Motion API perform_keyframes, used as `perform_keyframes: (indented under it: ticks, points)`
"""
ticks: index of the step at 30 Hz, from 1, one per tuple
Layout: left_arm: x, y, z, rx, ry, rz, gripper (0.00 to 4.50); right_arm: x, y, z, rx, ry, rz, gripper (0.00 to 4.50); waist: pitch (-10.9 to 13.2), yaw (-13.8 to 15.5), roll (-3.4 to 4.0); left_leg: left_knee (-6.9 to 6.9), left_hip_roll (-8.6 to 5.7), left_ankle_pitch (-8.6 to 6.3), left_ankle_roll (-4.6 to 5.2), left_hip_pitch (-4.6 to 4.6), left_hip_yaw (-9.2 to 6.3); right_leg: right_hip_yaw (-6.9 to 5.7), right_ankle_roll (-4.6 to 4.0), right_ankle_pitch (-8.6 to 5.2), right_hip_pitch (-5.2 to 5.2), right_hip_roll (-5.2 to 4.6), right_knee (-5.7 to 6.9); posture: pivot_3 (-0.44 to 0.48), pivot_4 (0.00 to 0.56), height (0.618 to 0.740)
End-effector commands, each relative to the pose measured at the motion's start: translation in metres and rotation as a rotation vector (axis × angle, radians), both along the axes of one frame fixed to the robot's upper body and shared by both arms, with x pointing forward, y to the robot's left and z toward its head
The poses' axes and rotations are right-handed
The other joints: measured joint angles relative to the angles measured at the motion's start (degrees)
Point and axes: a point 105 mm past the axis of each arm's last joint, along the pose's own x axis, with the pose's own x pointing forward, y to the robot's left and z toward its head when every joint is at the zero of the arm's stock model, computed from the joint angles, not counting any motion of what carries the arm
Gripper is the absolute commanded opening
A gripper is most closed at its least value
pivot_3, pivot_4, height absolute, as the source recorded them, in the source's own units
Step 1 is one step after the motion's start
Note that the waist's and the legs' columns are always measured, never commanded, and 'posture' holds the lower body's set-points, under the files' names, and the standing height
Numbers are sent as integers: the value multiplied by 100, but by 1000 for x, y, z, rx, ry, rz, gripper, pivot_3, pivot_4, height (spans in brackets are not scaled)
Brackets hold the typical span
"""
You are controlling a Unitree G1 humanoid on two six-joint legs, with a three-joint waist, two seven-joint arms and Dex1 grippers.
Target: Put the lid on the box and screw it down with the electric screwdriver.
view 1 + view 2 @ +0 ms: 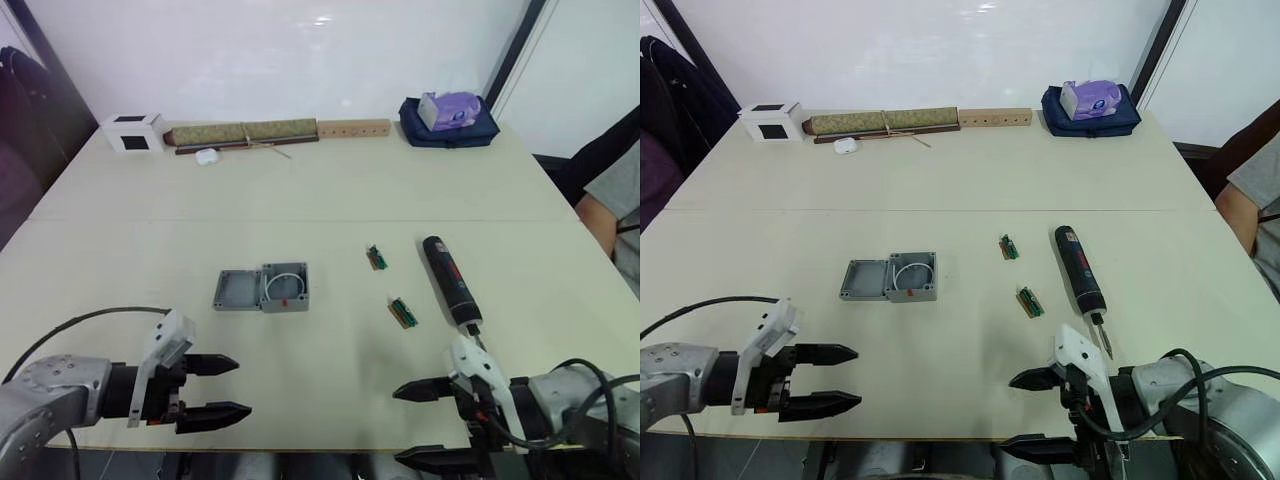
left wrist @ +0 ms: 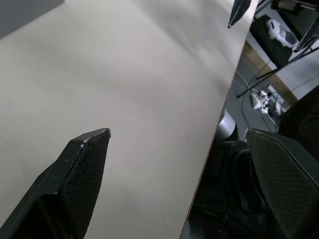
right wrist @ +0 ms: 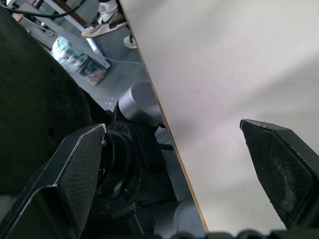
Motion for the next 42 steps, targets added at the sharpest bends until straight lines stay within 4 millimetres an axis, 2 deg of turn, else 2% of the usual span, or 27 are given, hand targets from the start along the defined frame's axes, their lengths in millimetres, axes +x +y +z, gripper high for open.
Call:
perform_keyframes:
  ticks: [1, 8, 10, 13, 14, 16, 19, 21, 23, 26, 30, 32, 37, 42]
  points:
    - [-2, -3, 3, -17, 5, -21, 4438, -4, 3, 5, 2, -9, 25, 4500, 0, 0, 0, 0, 0, 0, 0, 0, 0, 0, 0, 0, 0, 0, 0, 0, 150, 740]
    - [1, -5, -1, -3, -11, 1, 4438, 0, 2, 3, -7, 3, 5, 4500, 0, 0, 0, 1, 0, 0, 0, 0, 0, 0, 0, 0, 1, 0, 0, 0, 150, 740]
    - [16, -5, 0, 46, -147, 85, 4438, 2, 1, 3, -8, -1, 1, 4500, -2, 1, 2, 1, 0, 0, 0, 0, -1, 0, 0, 0, 1, 0, 1, 0, 150, 740]
    - [25, -8, 6, 51, -271, 121, 4438, 7, 1, 3, 1, -29, -21, 4500, -6, 4, -11, 1, -1, 0, 0, 1, -3, 0, 5, 3, 4, 0, 2, 0, 150, 740]
    - [25, -8, 4, 62, -270, 121, 4438, 10, 1, 4, 4, -46, -31, 4500, -7, 5, -12, 2, -1, 0, 0, 1, -3, 0, 5, 3, 5, 1, 2, 0, 150, 740]
    - [18, -6, 0, 28, -147, 87, 4438, 14, 0, 3, -3, -75, -40, 4500, -7, 2, -12, 2, -2, 0, 0, 2, -3, 0, 5, 3, 5, 1, 3, 0, 150, 740]
    - [21, -3, 4, -1, -138, 70, 4438, 23, -3, 2, -19, -105, -72, 4500, -7, -2, -10, 2, -2, 0, 0, 5, -2, 0, 2, 1, 5, 3, 6, 0, 150, 740]
    - [24, 0, 11, -13, -136, 62, 4438, 23, -3, 4, -8, -95, -65, 4500, -7, -3, -11, 2, -1, 0, 0, 5, -1, 0, 2, 1, 5, 3, 6, 0, 150, 740]
    - [38, 7, 26, 52, -148, 31, 4438, 36, 3, 17, 31, -145, -112, 4500, -6, 1, -12, 3, -1, 0, 0, 5, -2, 0, 3, 2, 5, 4, 6, 0, 150, 740]
    - [61, -6, 56, 74, -238, -106, 4438, 64, 15, 35, 52, -286, -182, 4500, -1, 16, -25, 17, -2, 1, 0, 4, -10, -8, 1, 2, 8, 15, 19, 0, 150, 740]
    - [91, -25, 66, 226, -379, -277, 4438, 84, 30, 59, 118, -386, -236, 4500, -4, -2, -20, 16, -23, 1, -1, 6, -2, -3, 14, 9, 13, 8, 13, 0, 150, 740]
    - [101, -32, 66, 278, -405, -339, 4438, 87, 34, 61, 103, -415, -243, 4500, -4, -10, -20, 15, -27, 0, 1, -3, -2, -3, 23, 14, 4, 8, 16, 0, 150, 740]
    - [107, -48, 56, 383, -437, -531, 4438, 86, 43, 61, 73, -455, -246, 4500, -3, -13, -19, 7, -24, -4, 8, -24, -3, -5, 26, 11, -23, 16, 19, 0, 150, 740]
    - [116, -63, 44, 461, -469, -591, 4438, 84, 49, 59, 81, -469, -267, 4500, -3, -12, -20, 14, -21, -4, 9, -18, -5, -4, 27, 11, -17, 16, 28, 0, 150, 740]
